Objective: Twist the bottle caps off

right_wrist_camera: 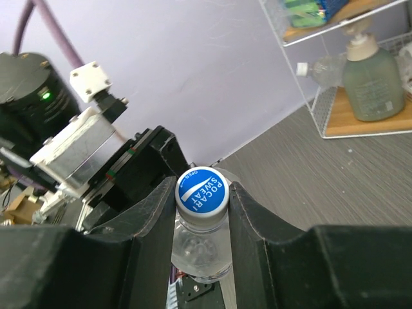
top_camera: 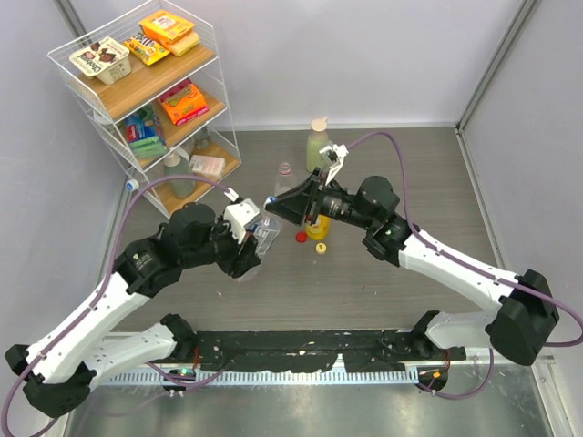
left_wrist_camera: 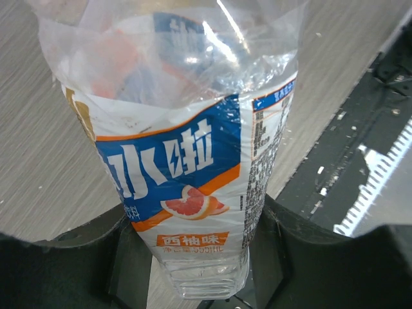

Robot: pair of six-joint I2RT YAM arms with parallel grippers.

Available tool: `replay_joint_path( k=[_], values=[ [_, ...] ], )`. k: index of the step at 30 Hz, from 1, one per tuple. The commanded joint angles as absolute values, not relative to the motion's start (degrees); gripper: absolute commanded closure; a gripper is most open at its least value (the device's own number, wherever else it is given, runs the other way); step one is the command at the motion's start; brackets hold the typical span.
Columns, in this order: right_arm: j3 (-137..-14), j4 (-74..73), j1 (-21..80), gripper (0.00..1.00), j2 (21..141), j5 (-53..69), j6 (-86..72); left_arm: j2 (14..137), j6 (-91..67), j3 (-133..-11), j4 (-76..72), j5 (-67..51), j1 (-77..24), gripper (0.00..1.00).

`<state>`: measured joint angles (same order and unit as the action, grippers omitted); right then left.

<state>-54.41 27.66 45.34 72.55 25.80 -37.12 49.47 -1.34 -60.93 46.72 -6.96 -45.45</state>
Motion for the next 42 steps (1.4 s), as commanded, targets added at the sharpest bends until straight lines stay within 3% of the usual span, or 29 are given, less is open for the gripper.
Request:
replay_joint_path(
  k=[1,20,28,32,35,36,41,42],
  values=[
    [-53.5,34.4,45.8,0.98,69.7,35.0,-34.3,48.0,-0.3,-63.5,44.0,-21.6,-45.9,1.0],
    [-50.6,56.4,45.9,0.98,66.0,54.6,-43.4,47.6,-2.4,-66.8,37.1,-58.5,-45.9,1.0],
    [-50.4,60.3,45.8,0.94,65.2,55.4,-45.4,47.5,-2.8,-66.4,34.5,-60.9,-46.0,1.0],
    [-50.0,60.0,45.9,0.83,65.0,54.8,-45.1,47.5,-2.3,-66.0,35.2,-59.2,-45.9,1.0],
    [-49.8,59.5,45.8,0.68,64.5,53.0,-44.5,47.5,-0.8,-65.8,37.1,-57.2,-45.9,1.0],
    [-49.7,56.7,45.5,0.55,64.2,52.0,-42.7,47.5,-0.4,-65.7,37.9,-56.3,-45.9,1.0],
    [-49.4,45.8,45.5,0.14,59.0,42.7,-34.7,47.5,1.5,-65.0,40.8,-51.3,-45.9,1.0],
    [-49.0,44.0,45.6,0.01,58.1,41.6,-33.3,47.7,2.0,-64.8,41.3,-50.2,-45.9,1.0]
  ],
)
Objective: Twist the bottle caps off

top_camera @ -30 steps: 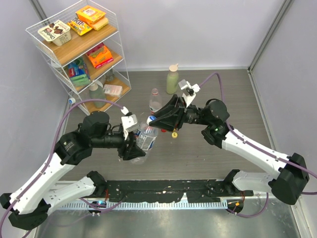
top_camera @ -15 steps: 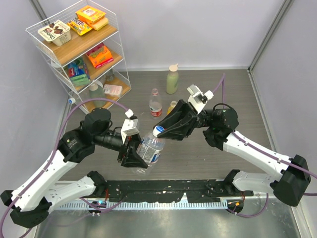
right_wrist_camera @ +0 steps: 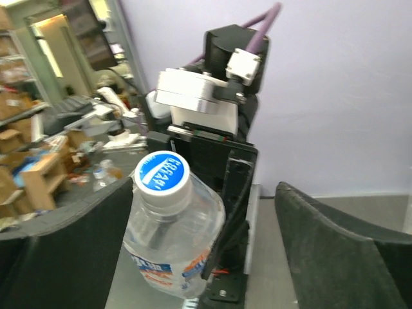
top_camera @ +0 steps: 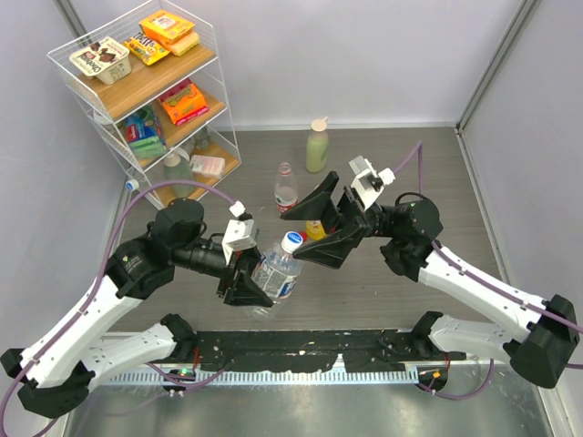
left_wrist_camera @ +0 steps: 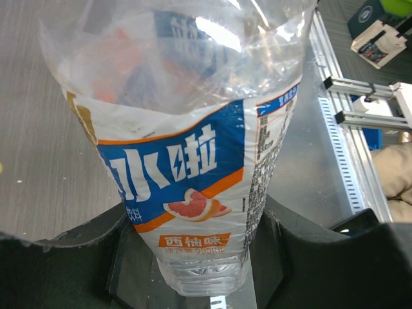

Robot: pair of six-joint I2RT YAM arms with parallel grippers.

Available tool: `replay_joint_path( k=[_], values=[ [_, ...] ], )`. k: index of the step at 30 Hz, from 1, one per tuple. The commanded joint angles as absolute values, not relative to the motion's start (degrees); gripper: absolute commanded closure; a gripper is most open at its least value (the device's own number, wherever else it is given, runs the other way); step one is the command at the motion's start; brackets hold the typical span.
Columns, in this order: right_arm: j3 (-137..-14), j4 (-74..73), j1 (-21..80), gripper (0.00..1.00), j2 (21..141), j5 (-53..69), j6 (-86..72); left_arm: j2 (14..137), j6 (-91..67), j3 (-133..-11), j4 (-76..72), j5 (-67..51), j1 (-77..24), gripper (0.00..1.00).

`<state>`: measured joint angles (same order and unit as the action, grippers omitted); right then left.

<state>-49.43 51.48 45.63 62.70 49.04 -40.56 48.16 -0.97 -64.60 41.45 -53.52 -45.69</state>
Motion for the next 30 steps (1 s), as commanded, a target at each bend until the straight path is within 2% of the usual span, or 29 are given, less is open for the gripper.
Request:
replay_joint_path(
  k=[1,7,13,18,24,30],
  values=[
    [-48.8,43.1,45.5,0.0,56.4,39.0,-32.5,47.9,2.2,-64.2,41.6,-49.1,-45.9,1.0],
    [-47.8,36.0,45.5,0.0,51.9,31.0,-28.0,49.9,3.4,-62.6,43.6,-42.2,-46.0,1.0],
    [-49.0,27.4,45.5,0.0,51.6,18.8,-27.2,49.9,2.9,-60.9,42.7,-28.4,-46.0,1.0],
    [-52.6,18.4,45.5,0.0,54.7,8.1,-27.9,48.9,1.8,-58.3,40.1,-15.1,-46.0,1.0],
    [-58.2,9.4,45.5,0.0,60.5,2.3,-31.1,49.2,0.4,-57.0,39.9,2.3,-46.1,1.0],
    [-62.6,4.8,45.5,0.02,66.9,-1.7,-33.4,49.9,-1.8,-55.5,38.9,12.1,-46.0,1.0]
  ],
)
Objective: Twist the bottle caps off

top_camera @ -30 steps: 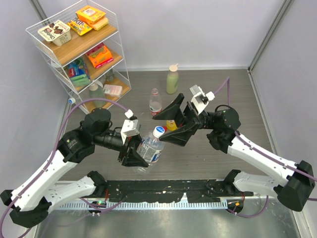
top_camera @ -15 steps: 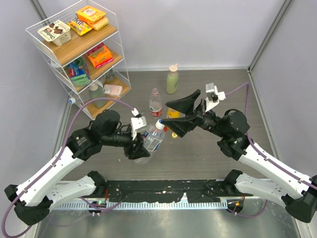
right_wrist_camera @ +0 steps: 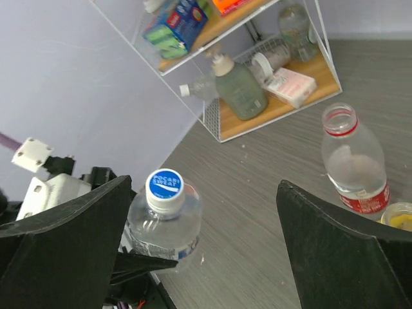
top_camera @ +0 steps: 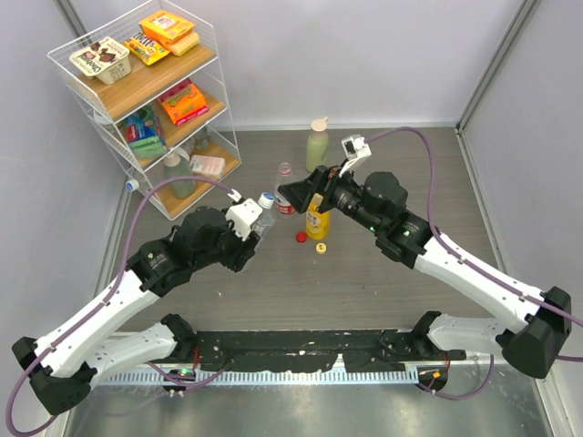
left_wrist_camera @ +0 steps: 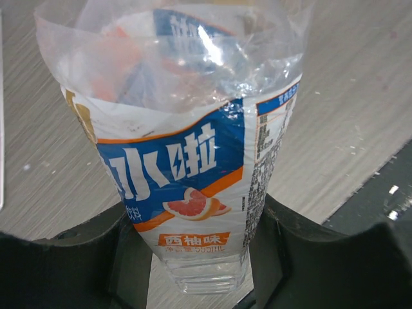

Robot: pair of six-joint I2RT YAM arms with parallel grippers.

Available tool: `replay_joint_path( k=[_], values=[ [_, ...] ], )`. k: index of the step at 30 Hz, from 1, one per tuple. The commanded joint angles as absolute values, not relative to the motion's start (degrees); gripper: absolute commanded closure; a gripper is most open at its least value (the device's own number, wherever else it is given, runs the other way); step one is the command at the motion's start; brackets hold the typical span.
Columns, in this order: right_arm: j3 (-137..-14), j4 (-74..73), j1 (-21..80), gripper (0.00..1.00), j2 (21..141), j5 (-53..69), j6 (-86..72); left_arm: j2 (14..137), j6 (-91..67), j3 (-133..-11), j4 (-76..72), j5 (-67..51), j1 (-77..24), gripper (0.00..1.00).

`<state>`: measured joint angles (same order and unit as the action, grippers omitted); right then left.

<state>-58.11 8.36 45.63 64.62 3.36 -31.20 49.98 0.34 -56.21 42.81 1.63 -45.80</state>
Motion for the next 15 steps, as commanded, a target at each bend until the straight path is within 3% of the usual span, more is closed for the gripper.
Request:
replay_joint_path(
  k=[1,8,15],
  values=[
    [-62.8,5.0,45.4,0.03,68.0,-0.9,-33.6,50.3,-2.0,-55.5,38.9,13.0,-46.0,1.0],
    [-64.9,10.0,45.5,0.19,73.6,7.5,-36.0,51.9,-1.9,-55.7,39.0,13.3,-46.0,1.0],
    [-65.9,12.3,45.5,0.26,75.8,11.1,-38.1,52.4,-1.9,-55.5,38.8,12.0,-45.9,1.0]
  ],
)
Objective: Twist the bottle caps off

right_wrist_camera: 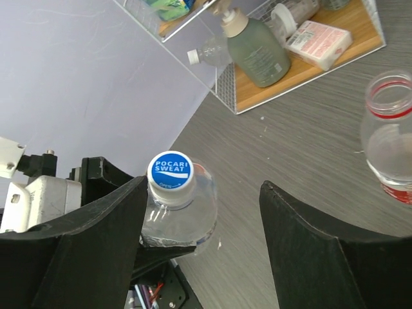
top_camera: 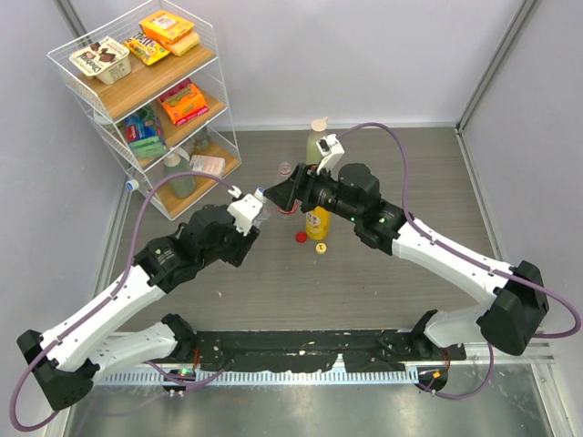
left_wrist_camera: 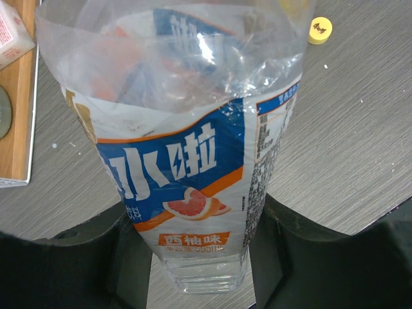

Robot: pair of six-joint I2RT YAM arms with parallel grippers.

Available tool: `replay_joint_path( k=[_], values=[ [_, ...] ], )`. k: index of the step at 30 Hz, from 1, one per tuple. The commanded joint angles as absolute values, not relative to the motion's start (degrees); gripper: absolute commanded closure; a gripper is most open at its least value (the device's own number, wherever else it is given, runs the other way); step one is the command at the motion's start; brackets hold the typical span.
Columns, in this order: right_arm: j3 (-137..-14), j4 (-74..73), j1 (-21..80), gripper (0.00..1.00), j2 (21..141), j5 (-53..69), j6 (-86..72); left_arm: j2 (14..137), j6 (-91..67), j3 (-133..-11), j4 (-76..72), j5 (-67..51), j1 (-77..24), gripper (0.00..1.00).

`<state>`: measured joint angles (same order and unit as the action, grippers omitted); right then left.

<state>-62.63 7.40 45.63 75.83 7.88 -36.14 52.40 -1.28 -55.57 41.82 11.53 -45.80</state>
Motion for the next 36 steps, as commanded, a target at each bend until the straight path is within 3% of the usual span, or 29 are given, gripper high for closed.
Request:
replay_joint_path(
  k=[1,16,20,24,30,36],
  values=[
    [-65.9,12.6,45.5,0.27,76.2,11.6,-38.2,52.4,-1.8,-55.5,38.8,12.0,-46.0,1.0],
    [-67.6,14.1,46.0,0.43,81.3,14.6,-41.2,53.5,-1.7,-55.9,38.9,10.2,-46.0,1.0],
    [-67.5,14.8,46.1,0.54,81.6,15.4,-41.5,53.4,-1.8,-56.0,39.1,10.1,-46.1,1.0],
    [-66.6,15.2,46.1,0.75,81.0,15.1,-41.5,53.3,-1.8,-55.9,39.1,10.1,-46.0,1.0],
    [-65.6,15.8,46.1,0.97,79.9,15.7,-40.6,53.1,-1.8,-56.2,39.4,9.7,-46.0,1.0],
    [-63.3,18.0,46.1,0.98,78.2,17.4,-38.8,52.5,-1.8,-57.2,40.1,7.8,-46.0,1.0]
  ],
)
